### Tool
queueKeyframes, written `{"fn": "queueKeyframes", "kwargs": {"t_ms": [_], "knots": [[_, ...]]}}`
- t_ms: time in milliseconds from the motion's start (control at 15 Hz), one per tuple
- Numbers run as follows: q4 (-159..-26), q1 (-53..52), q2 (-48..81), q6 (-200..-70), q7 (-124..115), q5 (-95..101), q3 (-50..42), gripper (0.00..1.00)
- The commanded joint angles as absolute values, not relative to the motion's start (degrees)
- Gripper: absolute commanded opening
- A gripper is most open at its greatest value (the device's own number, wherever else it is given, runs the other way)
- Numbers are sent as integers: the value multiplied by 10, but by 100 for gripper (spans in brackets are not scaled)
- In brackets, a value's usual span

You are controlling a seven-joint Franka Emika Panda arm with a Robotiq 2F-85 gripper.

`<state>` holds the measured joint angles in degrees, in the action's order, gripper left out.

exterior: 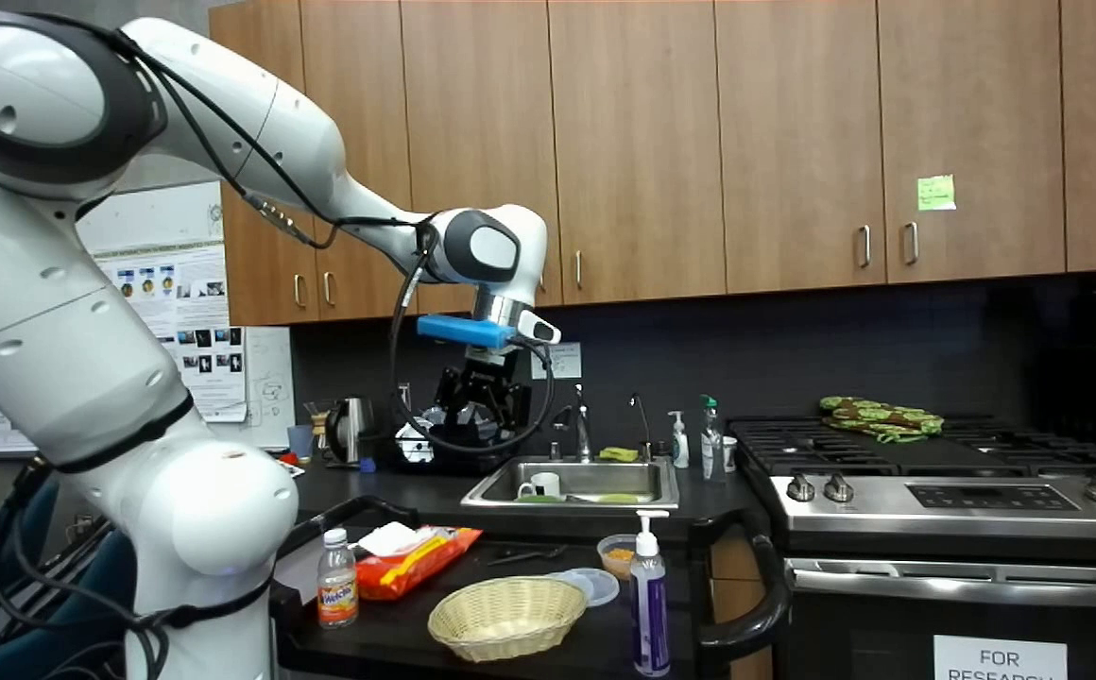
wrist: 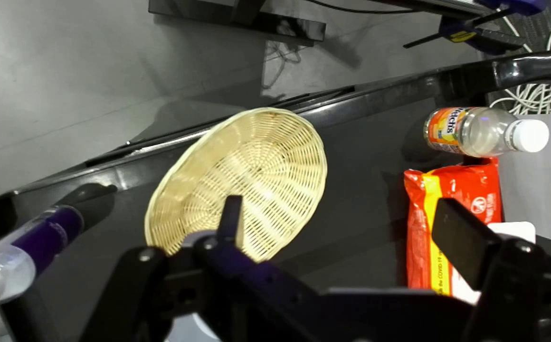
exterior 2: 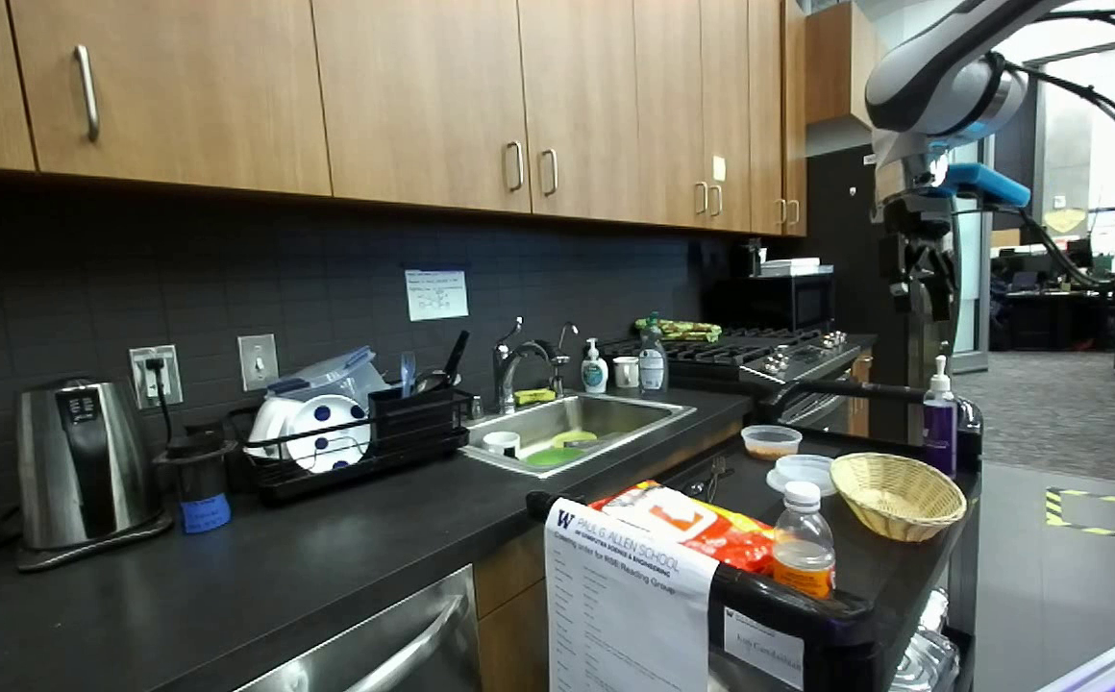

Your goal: Pick up one wet wipe from the orange packet of wet wipes and wipe the kitchen counter

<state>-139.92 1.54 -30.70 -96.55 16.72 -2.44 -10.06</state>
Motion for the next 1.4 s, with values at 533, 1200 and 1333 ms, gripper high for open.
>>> {"fn": "queueKeyframes", "kwargs": {"t_ms": [533, 1200, 1333], "knots": [[-1444, -76, -213, -1138, 162, -100, 1, 100], [-1391, -135, -66, -1226, 164, -110, 85, 100], [-1367, -134, -34, -1237, 161, -105, 94, 100]]}}
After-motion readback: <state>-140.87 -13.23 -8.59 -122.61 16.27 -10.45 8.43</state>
